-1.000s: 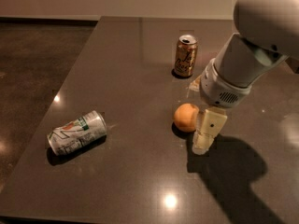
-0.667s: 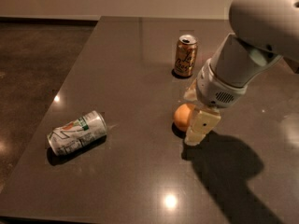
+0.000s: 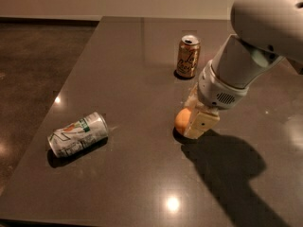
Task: Pick orange
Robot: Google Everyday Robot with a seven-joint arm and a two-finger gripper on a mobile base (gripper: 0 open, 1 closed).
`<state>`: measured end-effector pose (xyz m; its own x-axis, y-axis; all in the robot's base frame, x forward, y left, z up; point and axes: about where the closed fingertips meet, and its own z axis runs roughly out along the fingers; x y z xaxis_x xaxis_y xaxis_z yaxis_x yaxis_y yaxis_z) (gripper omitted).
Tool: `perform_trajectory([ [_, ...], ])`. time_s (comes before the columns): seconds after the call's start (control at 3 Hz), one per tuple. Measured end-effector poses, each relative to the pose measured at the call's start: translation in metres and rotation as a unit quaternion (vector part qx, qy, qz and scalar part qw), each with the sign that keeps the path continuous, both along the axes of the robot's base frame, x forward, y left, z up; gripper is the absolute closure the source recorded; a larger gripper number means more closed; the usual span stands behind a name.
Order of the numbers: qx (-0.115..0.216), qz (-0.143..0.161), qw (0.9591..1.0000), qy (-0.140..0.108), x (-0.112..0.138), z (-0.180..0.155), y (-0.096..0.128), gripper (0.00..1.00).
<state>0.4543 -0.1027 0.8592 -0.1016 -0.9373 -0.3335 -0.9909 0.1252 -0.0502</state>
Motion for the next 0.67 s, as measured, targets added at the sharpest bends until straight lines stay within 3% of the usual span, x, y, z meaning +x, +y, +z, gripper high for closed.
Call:
perform_trajectory([
  [0.33, 0.011, -0.008, 0.9999, -0.003, 0.0, 0.018, -0.003, 0.94],
  [0.67, 0.032, -0.018, 0.9993, -0.007, -0.004, 0.059, -0.009, 1.0],
])
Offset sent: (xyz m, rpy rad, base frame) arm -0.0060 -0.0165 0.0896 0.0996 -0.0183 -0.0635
